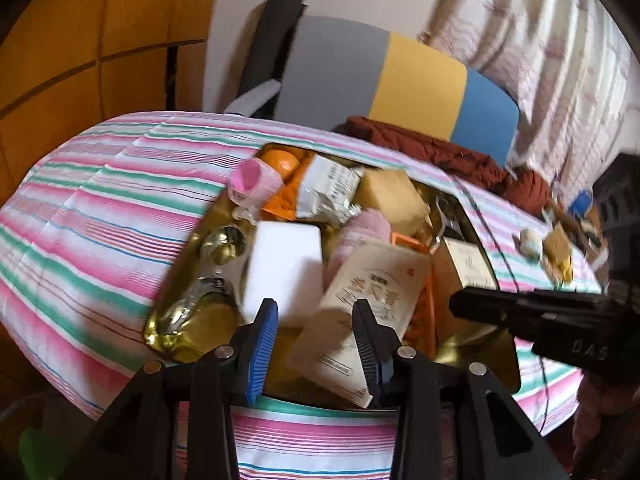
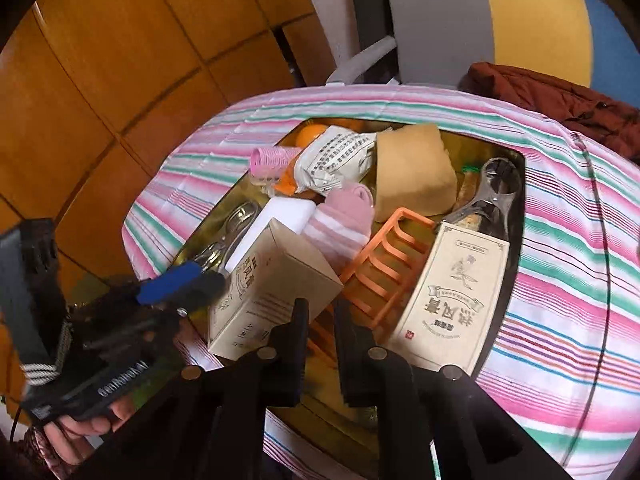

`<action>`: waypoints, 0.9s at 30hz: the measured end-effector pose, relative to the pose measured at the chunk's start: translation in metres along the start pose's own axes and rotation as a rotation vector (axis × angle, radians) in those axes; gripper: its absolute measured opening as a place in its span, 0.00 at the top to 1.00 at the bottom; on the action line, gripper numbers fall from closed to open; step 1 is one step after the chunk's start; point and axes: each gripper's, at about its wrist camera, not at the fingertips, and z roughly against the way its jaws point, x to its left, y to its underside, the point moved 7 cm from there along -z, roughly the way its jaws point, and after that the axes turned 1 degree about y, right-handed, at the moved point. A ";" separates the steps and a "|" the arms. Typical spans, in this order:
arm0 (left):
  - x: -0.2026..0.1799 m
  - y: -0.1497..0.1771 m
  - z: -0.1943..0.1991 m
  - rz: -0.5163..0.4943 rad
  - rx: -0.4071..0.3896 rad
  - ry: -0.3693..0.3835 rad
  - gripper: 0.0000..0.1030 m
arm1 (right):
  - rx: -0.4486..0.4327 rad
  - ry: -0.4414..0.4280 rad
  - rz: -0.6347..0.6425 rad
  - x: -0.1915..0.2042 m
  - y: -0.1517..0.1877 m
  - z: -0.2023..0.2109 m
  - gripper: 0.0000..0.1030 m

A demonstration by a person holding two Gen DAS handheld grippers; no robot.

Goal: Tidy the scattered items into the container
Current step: 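Lower the boxes into the tray and open both grippers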

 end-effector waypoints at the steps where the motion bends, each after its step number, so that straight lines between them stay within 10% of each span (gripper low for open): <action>1: -0.002 -0.001 -0.001 -0.011 -0.005 -0.008 0.59 | 0.001 -0.004 -0.010 0.000 0.001 -0.002 0.87; 15: 0.032 -0.002 0.010 0.135 -0.027 -0.074 0.59 | -0.036 -0.011 0.095 0.024 -0.025 -0.045 0.81; 27: -0.009 0.002 -0.010 -0.040 0.012 -0.085 0.56 | -0.090 -0.027 -0.136 -0.026 0.009 0.011 0.76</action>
